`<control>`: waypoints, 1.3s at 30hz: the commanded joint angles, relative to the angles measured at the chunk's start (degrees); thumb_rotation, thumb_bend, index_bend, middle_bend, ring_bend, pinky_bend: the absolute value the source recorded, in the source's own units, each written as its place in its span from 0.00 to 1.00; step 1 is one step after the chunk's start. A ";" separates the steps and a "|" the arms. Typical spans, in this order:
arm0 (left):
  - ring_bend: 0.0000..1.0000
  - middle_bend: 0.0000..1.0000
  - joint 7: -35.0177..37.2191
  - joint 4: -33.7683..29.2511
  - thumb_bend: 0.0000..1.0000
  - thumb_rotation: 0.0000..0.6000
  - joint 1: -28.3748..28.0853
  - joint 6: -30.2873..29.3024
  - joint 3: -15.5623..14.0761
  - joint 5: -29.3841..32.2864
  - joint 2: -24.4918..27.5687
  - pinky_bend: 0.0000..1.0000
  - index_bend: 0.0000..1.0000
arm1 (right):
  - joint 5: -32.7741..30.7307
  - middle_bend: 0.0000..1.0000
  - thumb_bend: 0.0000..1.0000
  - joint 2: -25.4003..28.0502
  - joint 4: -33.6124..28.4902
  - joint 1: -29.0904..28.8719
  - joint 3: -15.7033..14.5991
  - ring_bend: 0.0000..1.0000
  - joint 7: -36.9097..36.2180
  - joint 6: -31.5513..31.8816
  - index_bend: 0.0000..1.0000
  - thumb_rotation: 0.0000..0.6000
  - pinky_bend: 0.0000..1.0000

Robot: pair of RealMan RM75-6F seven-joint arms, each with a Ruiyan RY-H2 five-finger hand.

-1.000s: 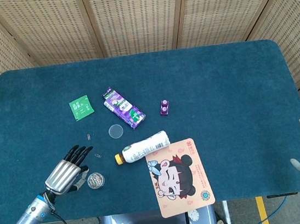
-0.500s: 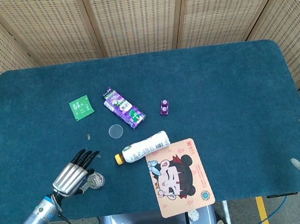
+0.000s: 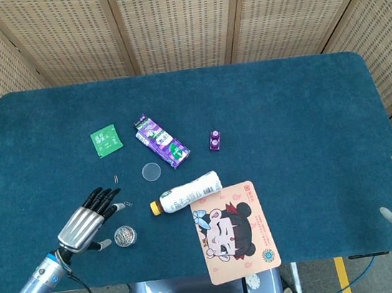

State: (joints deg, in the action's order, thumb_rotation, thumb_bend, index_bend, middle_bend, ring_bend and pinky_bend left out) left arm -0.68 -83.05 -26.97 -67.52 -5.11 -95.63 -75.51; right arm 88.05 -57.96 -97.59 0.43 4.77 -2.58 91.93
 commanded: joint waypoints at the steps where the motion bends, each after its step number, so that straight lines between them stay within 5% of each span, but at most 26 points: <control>1: 0.00 0.00 0.68 2.51 0.20 1.00 0.37 1.29 0.64 2.51 0.67 0.00 0.32 | 0.14 0.00 0.00 0.02 -0.06 0.04 -0.05 0.00 0.02 0.11 0.10 1.00 0.00; 10: 0.00 0.00 4.52 11.15 0.23 1.00 0.14 7.16 1.23 7.72 -2.68 0.00 0.35 | 0.20 0.00 0.00 -0.01 -0.05 0.06 -0.10 0.00 0.04 0.12 0.10 1.00 0.00; 21: 0.00 0.00 5.13 13.17 0.26 1.00 -0.22 7.47 1.47 7.45 -4.53 0.00 0.36 | 0.01 0.00 0.00 -0.06 -0.08 -0.11 -0.08 0.00 0.23 -0.28 0.10 1.00 0.00; 39: 0.00 0.00 -1.27 15.20 0.57 1.00 -4.57 15.47 7.36 16.73 -9.72 0.00 0.36 | -0.50 0.00 0.00 0.03 -0.02 -0.36 0.06 0.00 0.04 -0.81 0.10 1.00 0.00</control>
State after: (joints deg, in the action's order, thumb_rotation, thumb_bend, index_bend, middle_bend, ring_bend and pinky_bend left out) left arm -1.17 -68.19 -31.17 -52.83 1.74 -79.81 -84.61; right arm 87.55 -57.93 -97.61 0.08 4.82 -2.54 91.12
